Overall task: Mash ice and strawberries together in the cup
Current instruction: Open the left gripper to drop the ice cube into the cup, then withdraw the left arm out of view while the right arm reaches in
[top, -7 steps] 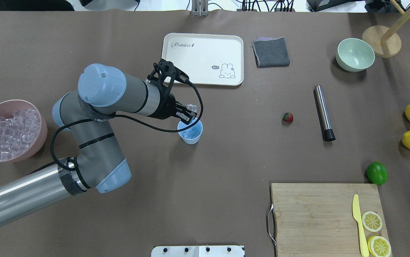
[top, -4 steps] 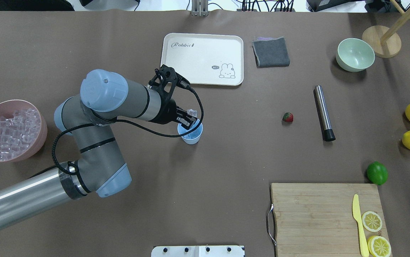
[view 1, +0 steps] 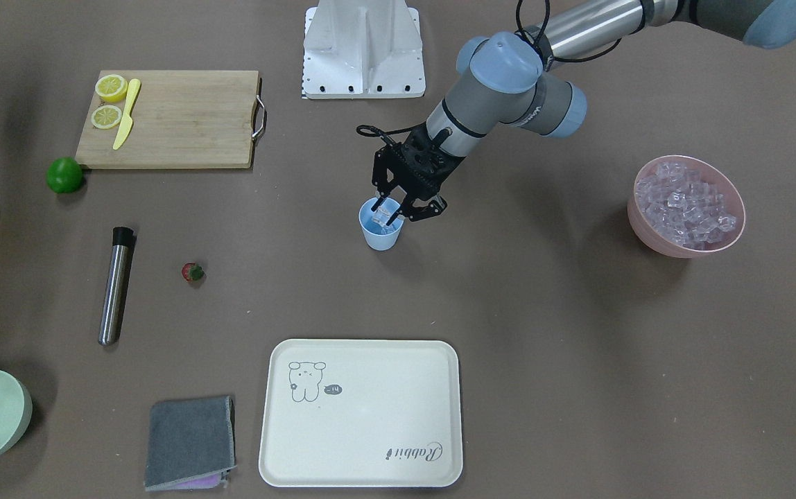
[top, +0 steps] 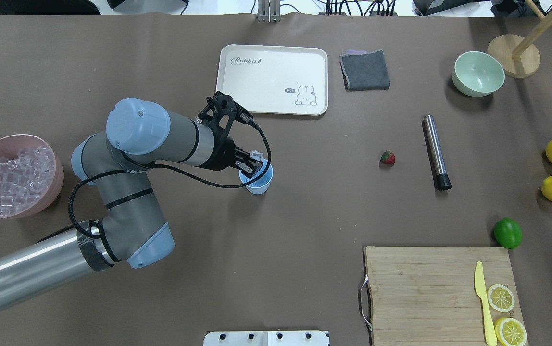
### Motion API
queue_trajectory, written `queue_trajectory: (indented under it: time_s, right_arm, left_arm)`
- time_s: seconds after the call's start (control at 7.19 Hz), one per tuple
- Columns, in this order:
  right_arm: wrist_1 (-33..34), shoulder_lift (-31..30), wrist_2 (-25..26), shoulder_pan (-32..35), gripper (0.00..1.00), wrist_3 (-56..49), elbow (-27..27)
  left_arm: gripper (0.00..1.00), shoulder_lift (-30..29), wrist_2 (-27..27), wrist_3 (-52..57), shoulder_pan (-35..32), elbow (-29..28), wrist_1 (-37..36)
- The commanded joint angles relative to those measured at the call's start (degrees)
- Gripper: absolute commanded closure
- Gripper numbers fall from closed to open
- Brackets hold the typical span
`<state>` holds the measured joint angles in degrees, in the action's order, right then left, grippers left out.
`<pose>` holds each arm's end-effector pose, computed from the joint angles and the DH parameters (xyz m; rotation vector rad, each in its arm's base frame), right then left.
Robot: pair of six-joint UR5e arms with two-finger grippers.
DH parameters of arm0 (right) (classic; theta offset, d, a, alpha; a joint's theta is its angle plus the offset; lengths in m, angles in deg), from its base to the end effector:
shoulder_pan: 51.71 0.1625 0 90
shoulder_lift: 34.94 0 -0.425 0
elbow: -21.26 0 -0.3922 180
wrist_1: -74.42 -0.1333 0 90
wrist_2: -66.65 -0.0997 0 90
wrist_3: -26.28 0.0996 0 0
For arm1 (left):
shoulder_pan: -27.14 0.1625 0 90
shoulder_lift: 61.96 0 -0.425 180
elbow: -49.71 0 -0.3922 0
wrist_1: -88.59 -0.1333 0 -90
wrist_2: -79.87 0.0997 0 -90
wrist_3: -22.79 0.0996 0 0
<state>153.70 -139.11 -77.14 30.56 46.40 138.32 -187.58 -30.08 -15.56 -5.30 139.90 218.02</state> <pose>-0.0004 -0.3967 0.5011 0.1471 -0.9879 0.0046 0.5219 -0.4494 0.2059 0.6568 1.1758 0.5120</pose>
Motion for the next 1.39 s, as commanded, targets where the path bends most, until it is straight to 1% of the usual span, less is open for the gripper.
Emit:
queue_trajectory:
  time_s: [0.0, 0.14, 0.42, 0.56, 0.7, 0.83, 0.97, 1.11, 1.25]
  right_arm:
    - [0.00, 0.02, 0.09, 0.00, 0.00, 0.00, 0.09]
    - [0.08, 0.02, -0.09, 0.00, 0.00, 0.00, 0.09]
    - [-0.09, 0.63, 0.09, 0.00, 0.00, -0.08, 0.45]
    - [-0.09, 0.89, 0.18, 0.00, 0.00, -0.08, 0.53]
    - [-0.27, 1.07, 0.96, -0.87, 0.03, -0.17, 0.62]
    - [-1.14, 1.25, 3.32, -1.84, 0.03, -0.08, 0.45]
    - [-1.15, 2.73, 3.34, -2.72, 0.01, -0.08, -0.42]
    - [-1.06, 4.66, 3.51, -4.12, 0.00, 0.09, -1.48]
    - [-0.54, 7.20, 5.34, -5.87, 0.00, 0.09, -2.71]
  left_arm:
    - [0.03, 1.07, 0.00, 0.03, 0.01, 0.78, 0.82]
    - [0.03, 1.60, -0.09, 0.03, -0.26, 1.31, 1.96]
    - [0.03, 2.04, -0.53, -0.06, -1.92, 3.15, 1.44]
    - [0.03, 3.35, -1.66, -0.06, -3.41, 3.94, 0.74]
    - [0.03, 6.06, -6.72, 0.21, -7.86, 4.30, 0.65]
    - [0.03, 8.00, -10.33, 3.95, -12.25, 4.30, 0.56]
    - [0.03, 10.72, -13.50, 7.47, -15.69, 4.21, 0.04]
    - [0.03, 11.96, -15.62, 7.59, -19.29, 4.39, -2.31]
    - [0.03, 13.02, -19.82, 8.98, -24.29, 4.39, -3.03]
